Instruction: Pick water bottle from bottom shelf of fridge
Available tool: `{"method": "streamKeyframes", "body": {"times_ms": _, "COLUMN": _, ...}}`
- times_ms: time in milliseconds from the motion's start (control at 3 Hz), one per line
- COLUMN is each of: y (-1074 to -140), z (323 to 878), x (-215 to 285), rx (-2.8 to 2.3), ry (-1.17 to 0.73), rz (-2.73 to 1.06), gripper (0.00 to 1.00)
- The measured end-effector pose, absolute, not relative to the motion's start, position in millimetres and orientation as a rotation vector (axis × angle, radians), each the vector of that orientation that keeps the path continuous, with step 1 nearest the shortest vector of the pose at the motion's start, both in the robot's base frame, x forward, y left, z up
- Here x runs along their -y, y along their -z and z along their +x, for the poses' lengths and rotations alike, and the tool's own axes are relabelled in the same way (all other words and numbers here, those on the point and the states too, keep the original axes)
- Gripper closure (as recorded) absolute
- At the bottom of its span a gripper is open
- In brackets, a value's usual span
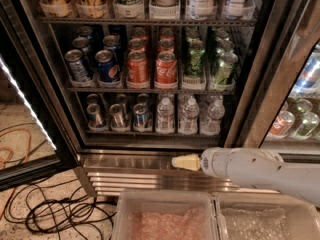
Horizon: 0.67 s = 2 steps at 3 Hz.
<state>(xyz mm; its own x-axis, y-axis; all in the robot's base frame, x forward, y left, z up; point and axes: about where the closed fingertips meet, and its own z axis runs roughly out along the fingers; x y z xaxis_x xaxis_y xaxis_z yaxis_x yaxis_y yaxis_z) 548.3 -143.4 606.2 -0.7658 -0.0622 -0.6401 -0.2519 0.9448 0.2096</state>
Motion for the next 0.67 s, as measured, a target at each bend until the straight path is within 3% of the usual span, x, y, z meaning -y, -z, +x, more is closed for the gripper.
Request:
{"method": "streamKeyframes", "body": {"times_ms": 333, "y": -609.2, "z": 579.9, "x": 140.5, "rx": -2.317, "ry": -0.390, "rz": -0.144, "gripper": 0.00}}
{"method": "streamKeyframes", "body": {"times_ms": 667, "y": -614.2, "z": 602.0, "x": 140.1, "rx": -2.236, "ry": -0.385, "rz": -0.084, "gripper": 0.16}}
